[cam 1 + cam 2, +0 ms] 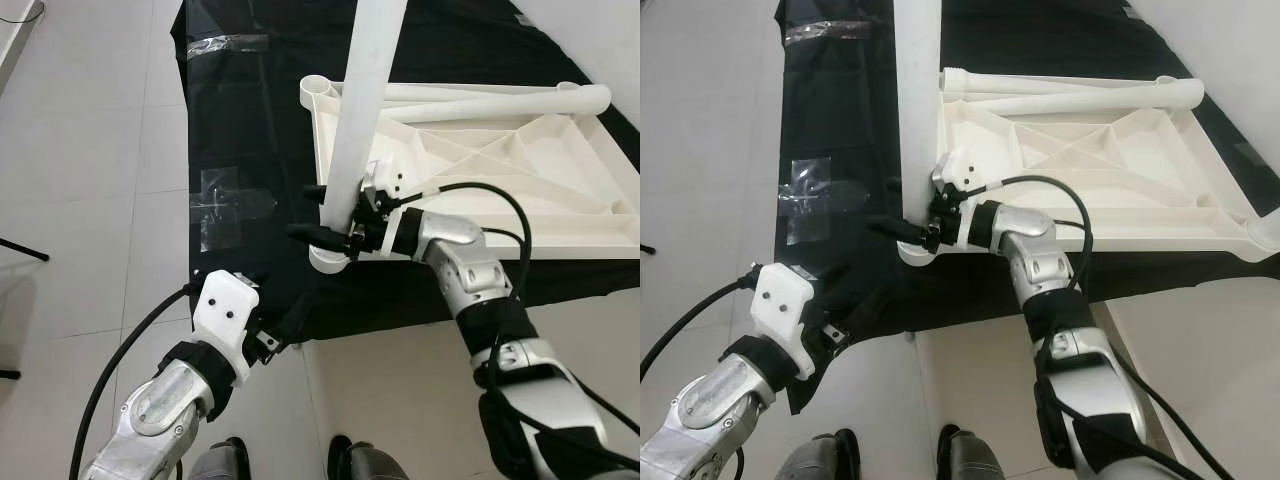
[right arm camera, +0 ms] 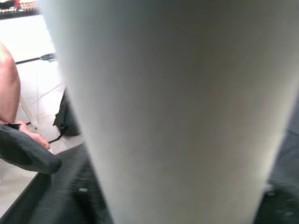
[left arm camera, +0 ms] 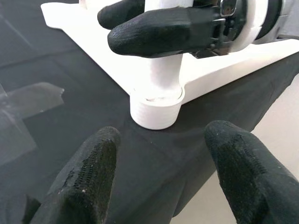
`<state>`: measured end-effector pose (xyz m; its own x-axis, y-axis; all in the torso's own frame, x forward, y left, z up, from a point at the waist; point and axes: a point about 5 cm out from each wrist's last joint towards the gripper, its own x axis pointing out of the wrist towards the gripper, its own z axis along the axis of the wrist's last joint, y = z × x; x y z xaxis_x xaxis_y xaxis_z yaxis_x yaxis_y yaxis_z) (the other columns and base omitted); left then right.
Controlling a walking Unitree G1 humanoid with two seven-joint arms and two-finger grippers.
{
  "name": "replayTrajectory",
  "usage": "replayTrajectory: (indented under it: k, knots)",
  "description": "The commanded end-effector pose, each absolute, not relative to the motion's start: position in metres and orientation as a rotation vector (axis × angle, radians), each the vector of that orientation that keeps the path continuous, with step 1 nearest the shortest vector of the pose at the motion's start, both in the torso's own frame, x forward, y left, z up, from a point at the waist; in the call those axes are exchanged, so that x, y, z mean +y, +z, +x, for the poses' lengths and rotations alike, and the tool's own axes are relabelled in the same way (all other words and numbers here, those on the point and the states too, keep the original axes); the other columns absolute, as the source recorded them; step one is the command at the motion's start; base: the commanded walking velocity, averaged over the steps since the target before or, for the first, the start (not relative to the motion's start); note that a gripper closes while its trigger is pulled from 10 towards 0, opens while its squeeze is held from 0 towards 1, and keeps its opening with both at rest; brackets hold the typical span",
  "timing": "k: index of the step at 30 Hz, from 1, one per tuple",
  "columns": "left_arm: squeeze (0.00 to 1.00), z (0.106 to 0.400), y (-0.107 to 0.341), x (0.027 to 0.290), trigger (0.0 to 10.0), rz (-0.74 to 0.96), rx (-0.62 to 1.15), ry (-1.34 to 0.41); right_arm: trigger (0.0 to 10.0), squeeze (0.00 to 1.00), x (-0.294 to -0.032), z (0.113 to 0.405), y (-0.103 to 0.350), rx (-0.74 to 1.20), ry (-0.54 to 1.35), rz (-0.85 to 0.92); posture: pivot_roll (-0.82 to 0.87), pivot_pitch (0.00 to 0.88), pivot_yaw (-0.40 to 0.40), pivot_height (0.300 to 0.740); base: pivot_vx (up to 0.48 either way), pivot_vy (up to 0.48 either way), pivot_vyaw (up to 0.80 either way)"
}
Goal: Building children table
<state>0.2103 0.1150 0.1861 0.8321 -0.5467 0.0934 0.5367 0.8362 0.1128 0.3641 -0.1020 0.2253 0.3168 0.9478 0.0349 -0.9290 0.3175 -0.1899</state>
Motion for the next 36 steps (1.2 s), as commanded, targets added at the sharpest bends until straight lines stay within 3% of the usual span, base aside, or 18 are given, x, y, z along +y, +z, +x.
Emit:
replayTrajectory:
  k: [1,12,17,21,24,25,26,27,28,29,32,33,36]
  knots:
    - [0.00,0.207,0.188,0.118,10.0,0.107,-0.125,-0.566,0.0,0.00,-0.104,0.366,0.222,-0.145,1.241,-0.127,0.13,0.233,-0.101,0.740,0.000,0.000,0.00]
    - [0.00,0.205,0.190,0.118,10.0,0.104,-0.129,-0.566,0.0,0.00,-0.116,0.377,0.199,-0.090,0.967,-0.149,0.12,0.243,-0.100,0.740,0.000,0.000,0.00]
    - [0.00,0.206,0.188,0.119,10.0,0.095,-0.125,-0.568,0.0,0.00,-0.147,0.364,0.165,-0.013,0.246,-0.198,0.10,0.245,-0.101,0.740,0.000,0.000,0.00]
    - [0.00,0.207,0.188,0.119,10.0,0.094,-0.121,-0.570,0.0,0.00,-0.112,0.333,0.149,-0.024,0.402,-0.170,0.09,0.242,-0.087,0.740,0.000,0.000,0.00]
    - [0.00,0.208,0.187,0.118,10.0,0.101,-0.117,-0.577,0.0,0.00,-0.103,0.336,0.148,-0.030,0.451,-0.165,0.09,0.241,-0.087,0.740,0.000,0.000,0.00]
    - [0.00,0.209,0.187,0.118,10.0,0.098,-0.119,-0.576,1.6,0.00,-0.102,0.339,0.151,-0.036,0.455,-0.162,0.09,0.241,-0.087,0.740,0.000,0.000,0.00]
    - [0.00,0.209,0.187,0.118,10.0,0.098,-0.119,-0.576,1.6,0.00,-0.102,0.339,0.151,-0.036,0.455,-0.162,0.09,0.241,-0.087,0.740,0.000,0.000,0.00]
    - [0.00,0.209,0.187,0.118,10.0,0.098,-0.119,-0.574,4.2,0.00,-0.103,0.343,0.155,-0.043,0.460,-0.172,0.09,0.241,-0.089,0.740,0.000,0.000,0.00]
    - [0.00,0.209,0.187,0.118,10.0,0.098,-0.119,-0.574,4.2,0.00,-0.103,0.343,0.155,-0.043,0.460,-0.172,0.09,0.241,-0.089,0.740,0.000,0.000,0.00]
    - [0.00,0.209,0.187,0.119,10.0,0.098,-0.119,-0.572,10.0,0.00,-0.102,0.348,0.163,-0.062,0.489,-0.157,0.10,0.242,-0.092,0.740,0.000,0.000,0.00]
    - [0.00,0.209,0.187,0.120,10.0,0.100,-0.119,-0.567,10.0,0.00,-0.099,0.351,0.182,-0.119,0.563,-0.116,0.10,0.241,-0.093,0.740,0.000,0.000,0.00]
    - [0.00,0.209,0.187,0.120,10.0,0.100,-0.119,-0.567,10.0,1.00,-0.098,0.351,0.189,-0.137,0.654,-0.093,0.10,0.241,-0.094,0.740,0.000,0.000,0.00]
    - [0.00,0.209,0.187,0.120,10.0,0.101,-0.121,-0.567,10.0,1.00,-0.097,0.346,0.212,-0.202,0.889,-0.049,0.10,0.241,-0.095,0.740,0.000,0.000,0.00]
